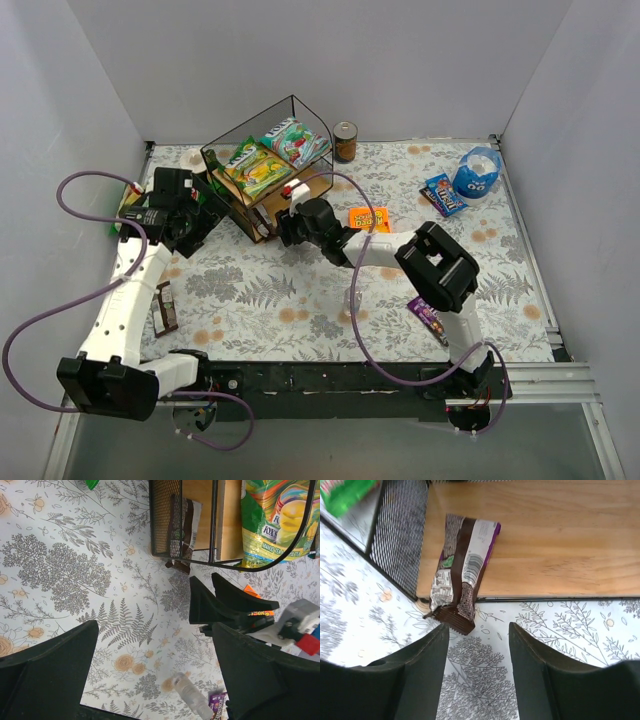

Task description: Place and organize the candy bags onto the shelf

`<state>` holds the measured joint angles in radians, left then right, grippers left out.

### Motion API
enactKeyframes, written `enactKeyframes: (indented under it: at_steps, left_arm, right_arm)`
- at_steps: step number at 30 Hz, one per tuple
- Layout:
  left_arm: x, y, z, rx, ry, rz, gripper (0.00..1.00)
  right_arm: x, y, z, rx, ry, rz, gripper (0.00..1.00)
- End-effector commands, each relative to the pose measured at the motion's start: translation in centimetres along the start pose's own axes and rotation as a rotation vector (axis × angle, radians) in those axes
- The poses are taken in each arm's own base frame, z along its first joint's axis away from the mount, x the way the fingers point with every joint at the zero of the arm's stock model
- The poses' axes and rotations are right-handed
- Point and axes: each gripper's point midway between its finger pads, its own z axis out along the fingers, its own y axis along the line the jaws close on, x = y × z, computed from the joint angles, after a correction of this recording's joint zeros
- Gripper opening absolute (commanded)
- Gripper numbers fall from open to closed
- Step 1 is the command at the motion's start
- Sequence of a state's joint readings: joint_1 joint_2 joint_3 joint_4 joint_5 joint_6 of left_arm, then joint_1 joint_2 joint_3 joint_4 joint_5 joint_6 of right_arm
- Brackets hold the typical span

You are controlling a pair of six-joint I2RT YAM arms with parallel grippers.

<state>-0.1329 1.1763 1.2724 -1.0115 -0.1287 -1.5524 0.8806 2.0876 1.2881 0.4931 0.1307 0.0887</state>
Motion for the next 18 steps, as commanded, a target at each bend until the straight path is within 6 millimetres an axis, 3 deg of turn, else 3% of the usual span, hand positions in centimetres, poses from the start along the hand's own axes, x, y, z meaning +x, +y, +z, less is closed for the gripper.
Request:
enactKeyframes:
  at_steps: [1, 5, 10, 18]
  left_arm:
    - [-0.2, -0.4, -1.4, 0.048, -0.022, -0.011, 0.98]
    - [-0.4, -0.3, -1.7, 0.055, -0.038, -0.013, 0.98]
    - [-0.7, -0.3, -2.1, 0.062, -0.057, -0.016, 0.98]
    - [-1.3, -0.3, -2.9, 0.073, -0.092, -0.004, 0.98]
  right_arm:
    - [-3.3, -1.1, -2.0, -0.022, -0.043, 0.360, 0.61]
    - [-2.4, 0.2, -2.5, -0.112, 0.047, 0.678, 0.66]
    - [-1.2, 2.7, -1.4, -0.181, 0.169, 0.971, 0.66]
    - [1.4, 3.8, -0.5, -0.118, 0.278, 1.132, 0.63]
